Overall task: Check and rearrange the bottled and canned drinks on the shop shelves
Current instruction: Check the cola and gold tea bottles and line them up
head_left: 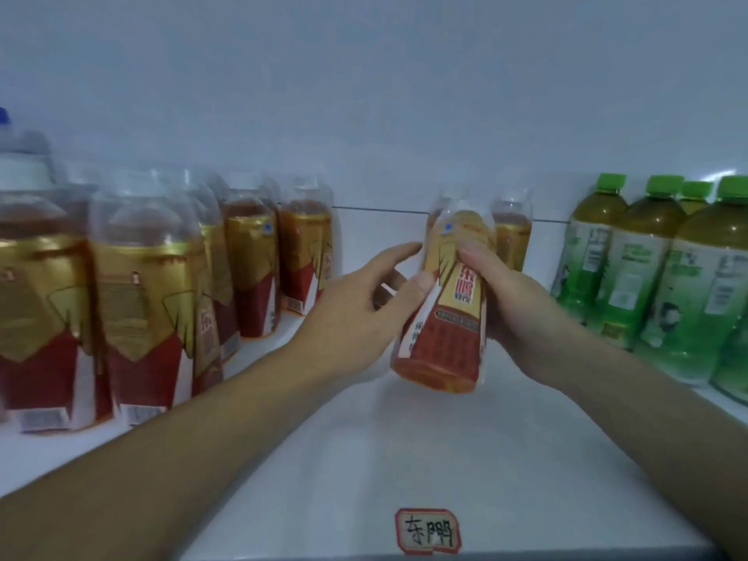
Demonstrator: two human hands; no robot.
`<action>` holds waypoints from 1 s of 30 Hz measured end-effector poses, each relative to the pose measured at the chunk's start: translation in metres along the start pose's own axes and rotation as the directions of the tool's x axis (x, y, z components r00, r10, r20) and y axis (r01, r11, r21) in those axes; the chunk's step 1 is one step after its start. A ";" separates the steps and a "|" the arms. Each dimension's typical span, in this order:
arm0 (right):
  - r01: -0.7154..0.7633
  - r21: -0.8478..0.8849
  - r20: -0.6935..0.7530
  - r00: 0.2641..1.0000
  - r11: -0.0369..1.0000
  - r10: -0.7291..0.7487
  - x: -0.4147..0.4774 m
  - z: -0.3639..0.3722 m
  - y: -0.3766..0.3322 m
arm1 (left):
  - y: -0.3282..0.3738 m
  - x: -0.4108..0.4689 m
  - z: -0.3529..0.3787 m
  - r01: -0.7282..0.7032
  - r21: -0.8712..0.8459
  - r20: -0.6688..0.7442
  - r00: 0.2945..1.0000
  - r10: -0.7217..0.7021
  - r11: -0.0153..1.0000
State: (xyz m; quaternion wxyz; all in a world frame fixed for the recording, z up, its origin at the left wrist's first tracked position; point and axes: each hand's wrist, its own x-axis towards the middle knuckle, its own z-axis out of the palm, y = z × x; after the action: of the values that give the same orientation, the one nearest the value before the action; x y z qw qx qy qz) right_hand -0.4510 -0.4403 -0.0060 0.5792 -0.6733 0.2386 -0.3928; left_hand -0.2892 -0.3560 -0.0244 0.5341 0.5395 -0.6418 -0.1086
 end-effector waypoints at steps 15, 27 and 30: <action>0.003 -0.506 0.240 0.961 0.862 0.138 -0.008 0.021 -0.029 | 0.078 -0.017 -0.083 -0.138 0.928 0.079 0.981 0.179 0.347; 0.046 -0.426 0.182 0.983 0.903 0.036 0.059 0.096 -0.004 | 0.072 -0.004 -0.133 0.079 0.997 -0.083 0.978 0.192 0.025; 0.056 -0.414 0.145 0.989 0.908 0.005 0.070 0.109 0.004 | 0.068 -0.006 -0.134 0.072 0.997 -0.080 0.971 0.227 0.040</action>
State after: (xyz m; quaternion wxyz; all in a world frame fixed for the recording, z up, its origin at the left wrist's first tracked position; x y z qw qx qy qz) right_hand -0.3227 -0.4307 0.0056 0.4322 -0.8109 0.2662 -0.2912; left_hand -0.2215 -0.2657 0.0754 0.0837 0.7306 -0.5040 0.4530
